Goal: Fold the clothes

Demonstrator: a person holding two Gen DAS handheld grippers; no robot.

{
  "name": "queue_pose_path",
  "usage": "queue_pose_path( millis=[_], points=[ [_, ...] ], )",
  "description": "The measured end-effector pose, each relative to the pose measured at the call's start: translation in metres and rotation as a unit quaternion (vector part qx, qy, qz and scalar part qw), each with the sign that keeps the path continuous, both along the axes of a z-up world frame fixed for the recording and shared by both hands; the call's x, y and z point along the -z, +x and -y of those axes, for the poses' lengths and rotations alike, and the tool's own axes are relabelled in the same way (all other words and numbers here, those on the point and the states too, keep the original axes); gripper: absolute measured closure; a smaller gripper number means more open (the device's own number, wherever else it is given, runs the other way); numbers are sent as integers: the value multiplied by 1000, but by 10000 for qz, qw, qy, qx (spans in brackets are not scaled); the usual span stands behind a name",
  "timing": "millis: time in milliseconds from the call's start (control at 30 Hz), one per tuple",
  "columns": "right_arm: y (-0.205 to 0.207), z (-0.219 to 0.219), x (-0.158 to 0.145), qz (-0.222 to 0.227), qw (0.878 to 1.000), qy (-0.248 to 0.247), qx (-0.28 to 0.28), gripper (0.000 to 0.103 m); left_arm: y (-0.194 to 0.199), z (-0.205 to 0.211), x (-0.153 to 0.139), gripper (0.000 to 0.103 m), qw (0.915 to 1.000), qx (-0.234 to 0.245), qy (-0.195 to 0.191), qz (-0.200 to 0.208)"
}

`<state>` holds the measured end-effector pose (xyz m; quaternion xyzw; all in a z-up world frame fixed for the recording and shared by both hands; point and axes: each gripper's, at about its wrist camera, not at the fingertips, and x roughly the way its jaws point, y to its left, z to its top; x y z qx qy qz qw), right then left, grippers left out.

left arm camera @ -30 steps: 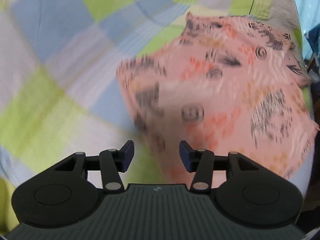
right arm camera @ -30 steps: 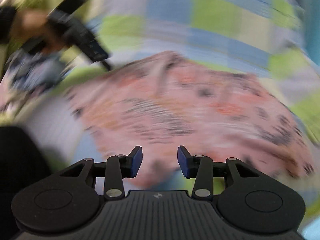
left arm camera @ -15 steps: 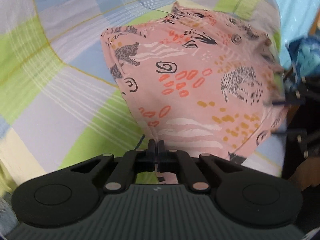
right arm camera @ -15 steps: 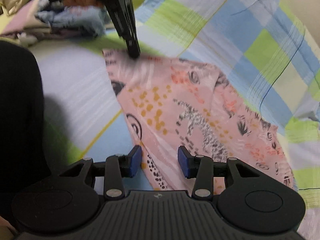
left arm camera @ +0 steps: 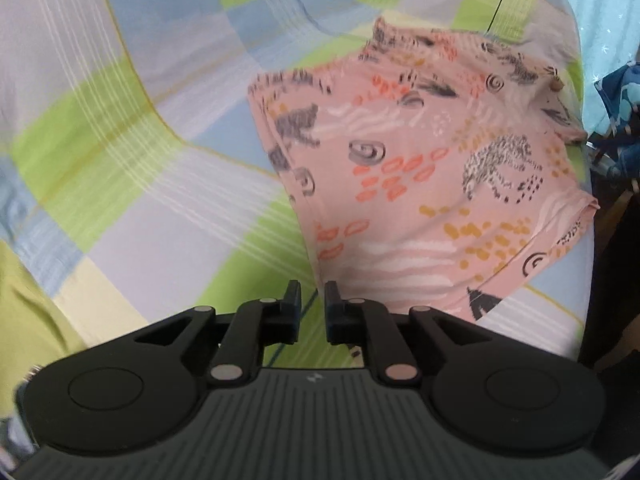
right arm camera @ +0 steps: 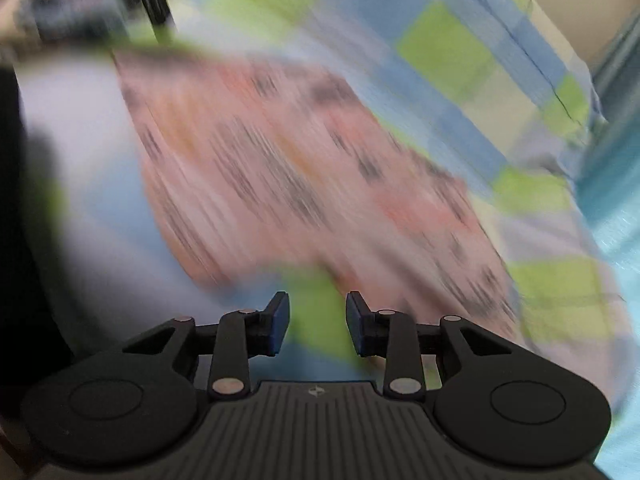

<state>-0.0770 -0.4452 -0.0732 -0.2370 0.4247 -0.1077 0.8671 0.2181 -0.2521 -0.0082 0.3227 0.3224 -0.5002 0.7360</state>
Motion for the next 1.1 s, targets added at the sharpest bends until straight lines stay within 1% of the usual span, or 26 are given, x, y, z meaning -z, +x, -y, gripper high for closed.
queue_pose_path(
  millis=[67,133,233,267,300,333,367,400,433,533,633,700,733,800,833,867,1033,1100],
  points=[
    [-10,22,10,-271,9993,-260,74,71,-10,3,-5,90,9999,87,-117,0],
    [-13,28,19,-408,9978,-514,-85,71,-22,9,-6,90,9997,183,-154,2],
    [-4,28,37,-658,9913,-1011,-517,68,-33,17,-2,89,9996,213,-142,-84],
    [-3,30,40,-673,9905,-1041,-586,68,-37,19,-1,88,9996,205,-136,-117],
    [-2,32,41,-675,9901,-1049,-644,71,-39,20,0,86,9996,184,-127,-148],
    [-2,34,43,-676,9896,-1056,-701,77,-42,21,1,85,9996,159,-117,-179],
    [-2,36,42,-658,9909,-962,-672,99,-43,20,3,85,9996,130,-109,-211],
    [-2,39,41,-651,9924,-842,-610,103,-44,19,5,85,9996,106,-87,-243],
    [-4,39,40,-629,9932,-791,-586,103,-45,18,7,85,9996,83,-58,-261],
    [-12,28,29,-518,9949,-603,-625,102,-48,15,10,85,9996,45,3,-277],
    [-19,11,22,-447,9951,-376,-795,101,-48,13,11,85,9996,-6,0,-297],
    [-13,13,26,-545,9961,-258,-645,100,-47,13,10,85,9996,-43,8,-284],
    [-11,15,28,-580,9964,-240,-578,97,-46,14,10,84,9996,-61,21,-259],
    [-11,15,31,-627,9963,-283,-515,81,-44,12,9,76,9998,-128,53,-171],
    [-12,14,31,-615,9963,-307,-515,78,-44,10,9,74,9997,-170,80,-160],
    [-14,13,30,-579,9969,-238,-471,76,-43,6,10,71,9996,-214,110,-158],
    [-24,7,22,-388,9988,207,-205,75,-42,-10,15,69,9986,-434,260,-145],
    [-29,0,17,-316,9989,298,-171,72,-41,-16,17,67,9980,-522,319,-139]
  ],
)
